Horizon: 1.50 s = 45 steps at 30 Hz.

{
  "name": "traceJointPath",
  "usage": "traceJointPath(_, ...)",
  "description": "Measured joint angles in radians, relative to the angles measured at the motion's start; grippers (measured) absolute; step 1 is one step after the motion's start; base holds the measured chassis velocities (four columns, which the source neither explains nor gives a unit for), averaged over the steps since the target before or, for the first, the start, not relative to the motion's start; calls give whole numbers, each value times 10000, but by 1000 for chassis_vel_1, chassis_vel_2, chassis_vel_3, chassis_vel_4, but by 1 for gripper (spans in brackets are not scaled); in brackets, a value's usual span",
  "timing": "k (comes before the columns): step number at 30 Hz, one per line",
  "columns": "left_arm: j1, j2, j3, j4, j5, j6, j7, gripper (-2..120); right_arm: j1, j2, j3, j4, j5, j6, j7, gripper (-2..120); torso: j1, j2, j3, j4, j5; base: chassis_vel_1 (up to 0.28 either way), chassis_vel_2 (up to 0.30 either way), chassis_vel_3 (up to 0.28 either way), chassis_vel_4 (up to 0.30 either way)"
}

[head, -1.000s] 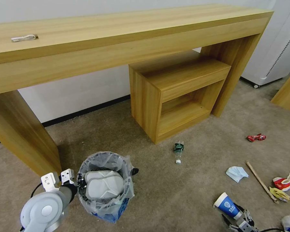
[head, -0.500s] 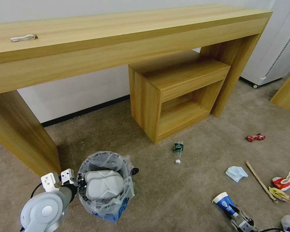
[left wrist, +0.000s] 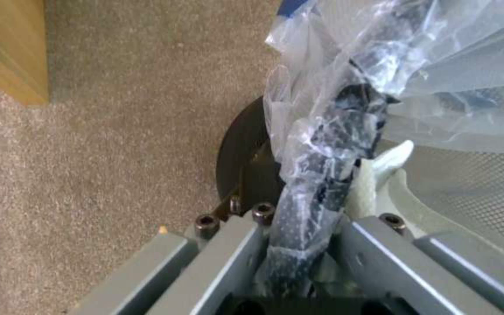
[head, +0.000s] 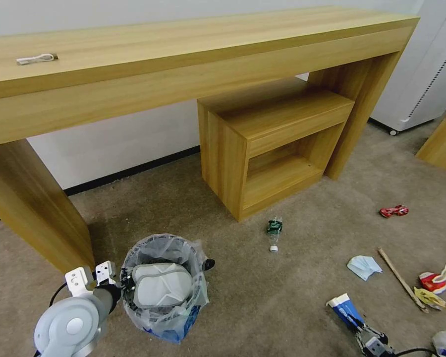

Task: Pick up the trash bin and place the garbage on the floor into it.

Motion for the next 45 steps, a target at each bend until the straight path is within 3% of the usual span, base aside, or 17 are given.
traceJointPath(8, 32, 14, 124, 11, 22, 86, 1, 0, 202, 57, 178, 529, 650, 470, -696, 9, 0, 0, 0, -2, -4, 0, 0, 0, 0)
traceJointPath(14, 31, -47, 198, 4, 165, 100, 85, 0, 119, -97, 573, 2058, 1784, 594, -1729, 9, 0, 0, 0, -3, -5, 0, 0, 0, 0)
traceJointPath(16, 35, -52, 227, -30, 227, 108, 124, 0, 158, -169, 877, 3229, 2683, 597, -2363, 9, 0, 0, 1, -2, 0, 0, 0, 0, 0)
traceJointPath(26, 42, 60, 244, -135, 411, 122, 342, 0, 614, -780, 1304, 6049, 4773, 584, -3499, 9, 0, 0, 1, -2, -3, 0, 0, 0, 0)
traceJointPath(45, -133, 378, 634, 21, 1102, 148, 850, 0, 2770, -2202, 197, 8882, 5506, -380, -4225, 8, 0, -1, 0, -3, -1, 0, 0, 0, 0)
